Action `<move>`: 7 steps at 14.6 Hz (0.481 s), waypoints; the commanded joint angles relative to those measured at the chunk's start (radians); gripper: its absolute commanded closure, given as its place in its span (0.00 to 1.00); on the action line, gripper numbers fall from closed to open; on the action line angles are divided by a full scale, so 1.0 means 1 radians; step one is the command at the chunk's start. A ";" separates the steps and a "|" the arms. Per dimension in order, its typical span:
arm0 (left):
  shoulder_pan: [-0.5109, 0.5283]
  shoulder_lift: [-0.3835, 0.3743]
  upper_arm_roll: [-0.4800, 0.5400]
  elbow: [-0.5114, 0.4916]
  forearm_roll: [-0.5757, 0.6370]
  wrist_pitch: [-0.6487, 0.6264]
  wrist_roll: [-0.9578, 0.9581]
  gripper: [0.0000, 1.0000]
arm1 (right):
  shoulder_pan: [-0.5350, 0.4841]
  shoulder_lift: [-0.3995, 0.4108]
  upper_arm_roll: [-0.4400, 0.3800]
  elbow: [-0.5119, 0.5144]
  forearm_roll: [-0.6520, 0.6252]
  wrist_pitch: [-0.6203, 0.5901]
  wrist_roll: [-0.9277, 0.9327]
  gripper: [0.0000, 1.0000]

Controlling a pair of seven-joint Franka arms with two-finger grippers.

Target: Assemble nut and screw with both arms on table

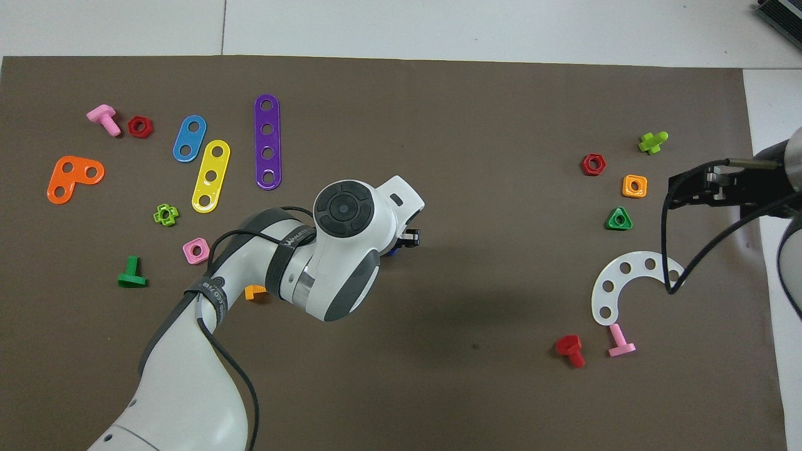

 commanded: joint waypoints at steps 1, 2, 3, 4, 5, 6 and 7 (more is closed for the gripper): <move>-0.012 -0.003 0.008 -0.021 0.021 0.025 -0.005 1.00 | -0.016 -0.029 0.001 -0.042 0.059 0.034 -0.034 0.00; -0.012 -0.003 0.008 -0.016 0.021 0.025 -0.005 0.97 | -0.019 -0.029 0.001 -0.042 0.070 0.037 -0.052 0.00; -0.010 -0.003 0.008 -0.007 0.021 0.024 -0.007 0.32 | -0.017 -0.029 0.000 -0.042 0.071 0.043 -0.078 0.00; -0.010 -0.003 0.011 0.008 0.021 0.010 -0.007 0.00 | -0.017 -0.029 0.000 -0.042 0.071 0.048 -0.092 0.00; -0.003 0.000 0.011 0.035 0.020 -0.018 -0.007 0.00 | -0.017 -0.029 0.000 -0.044 0.070 0.048 -0.094 0.00; 0.008 0.003 0.011 0.075 0.021 -0.071 -0.005 0.00 | -0.011 -0.029 0.000 -0.044 0.067 0.048 -0.092 0.00; 0.023 0.006 0.020 0.124 0.021 -0.137 -0.002 0.00 | -0.008 -0.029 -0.002 -0.044 0.058 0.048 -0.094 0.00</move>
